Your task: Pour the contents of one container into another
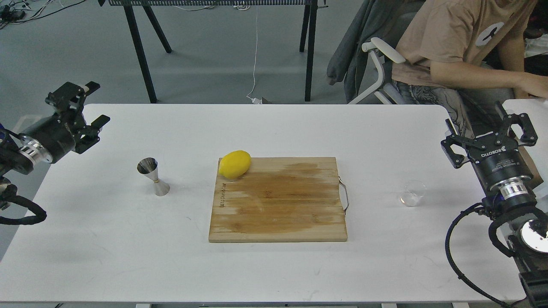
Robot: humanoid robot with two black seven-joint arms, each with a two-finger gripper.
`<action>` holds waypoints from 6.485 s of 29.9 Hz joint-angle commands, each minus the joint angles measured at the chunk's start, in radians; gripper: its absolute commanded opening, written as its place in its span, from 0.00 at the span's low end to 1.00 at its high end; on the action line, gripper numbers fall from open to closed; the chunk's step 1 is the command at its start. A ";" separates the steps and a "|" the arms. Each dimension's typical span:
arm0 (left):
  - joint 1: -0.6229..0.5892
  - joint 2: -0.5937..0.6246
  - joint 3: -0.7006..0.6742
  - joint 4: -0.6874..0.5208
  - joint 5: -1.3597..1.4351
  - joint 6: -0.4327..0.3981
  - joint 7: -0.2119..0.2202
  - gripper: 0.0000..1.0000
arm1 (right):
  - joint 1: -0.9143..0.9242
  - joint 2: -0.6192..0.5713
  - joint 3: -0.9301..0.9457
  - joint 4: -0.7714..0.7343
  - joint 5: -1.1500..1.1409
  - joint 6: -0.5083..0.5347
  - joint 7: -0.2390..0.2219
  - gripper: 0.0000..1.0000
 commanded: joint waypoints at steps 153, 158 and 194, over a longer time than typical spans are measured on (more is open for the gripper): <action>0.030 -0.737 0.350 0.190 1.248 0.972 0.000 0.13 | -0.035 -0.043 0.014 -0.001 0.001 0.000 -0.001 0.99; 0.049 -0.737 0.350 0.190 1.248 0.972 0.000 0.15 | -0.035 -0.039 0.014 -0.003 -0.001 0.000 -0.001 0.99; 0.086 -0.737 0.354 0.181 1.247 0.972 0.000 0.98 | -0.036 -0.039 0.014 -0.003 0.001 0.000 -0.001 0.99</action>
